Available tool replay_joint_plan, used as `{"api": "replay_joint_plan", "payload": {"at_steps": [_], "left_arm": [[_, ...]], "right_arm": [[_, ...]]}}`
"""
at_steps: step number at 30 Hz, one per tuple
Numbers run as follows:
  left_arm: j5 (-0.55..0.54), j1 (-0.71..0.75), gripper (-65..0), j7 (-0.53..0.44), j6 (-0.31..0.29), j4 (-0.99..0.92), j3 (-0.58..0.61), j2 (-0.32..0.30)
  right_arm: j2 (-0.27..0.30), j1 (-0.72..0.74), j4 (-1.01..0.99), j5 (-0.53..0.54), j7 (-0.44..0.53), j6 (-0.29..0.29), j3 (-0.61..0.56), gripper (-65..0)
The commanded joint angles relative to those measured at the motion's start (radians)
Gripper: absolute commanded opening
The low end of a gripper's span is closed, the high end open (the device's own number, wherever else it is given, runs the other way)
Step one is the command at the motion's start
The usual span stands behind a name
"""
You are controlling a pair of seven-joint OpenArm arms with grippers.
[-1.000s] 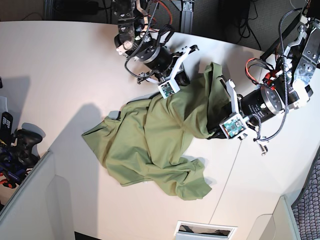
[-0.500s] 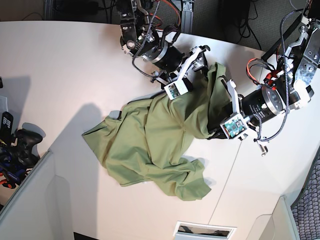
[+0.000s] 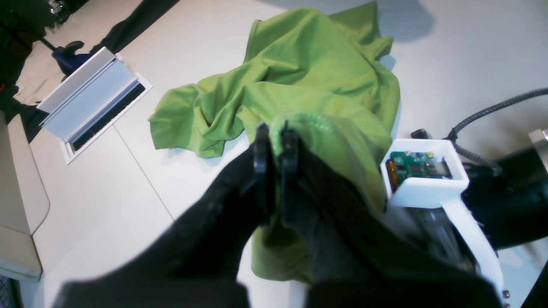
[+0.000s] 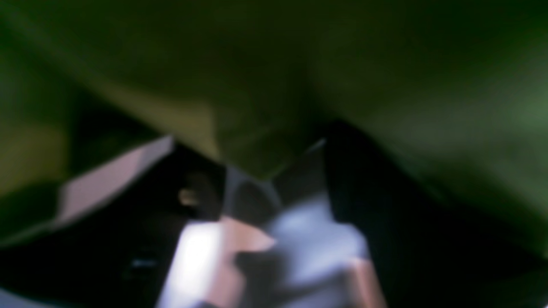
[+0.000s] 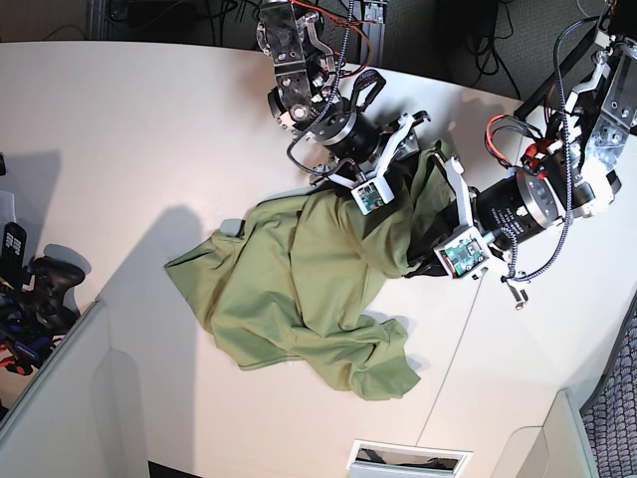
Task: Layout the t-shirt on the table in an organized manner, then fold the t-shirt properly
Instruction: 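Lift the shirt with both grippers and drag it apart across the table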
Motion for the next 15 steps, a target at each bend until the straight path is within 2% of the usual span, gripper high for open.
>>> {"api": "replay_joint_plan", "payload": {"at_steps": [1,3,4,12,15], "left_arm": [[-0.007,-0.016,-65.0,-0.024,0.0,0.013,-0.007,-0.008],[-0.007,-0.016,-65.0,-0.025,0.0,0.013,-0.007,-0.008],[-0.007,-0.016,-65.0,-0.026,0.0,0.013,-0.007,-0.008],[0.022,-0.023,-65.0,-0.022,0.0,0.013,-0.007,-0.008],[0.051,-0.039,-65.0,-0.021,0.001,0.013,-0.007,-0.025]], "right_arm": [[-0.007,0.013,0.01,-0.003,0.001,-0.006,-0.002,-44.6],[-0.007,0.013,0.01,-0.003,0.001,-0.005,-0.002,-61.4],[-0.007,0.013,0.01,-0.003,0.001,-0.005,-0.002,-65.0],[-0.005,0.009,0.08,-0.003,-0.008,-0.005,-0.002,-65.0],[-0.005,0.002,0.18,-0.002,-0.057,-0.005,-0.001,-65.0]]}}
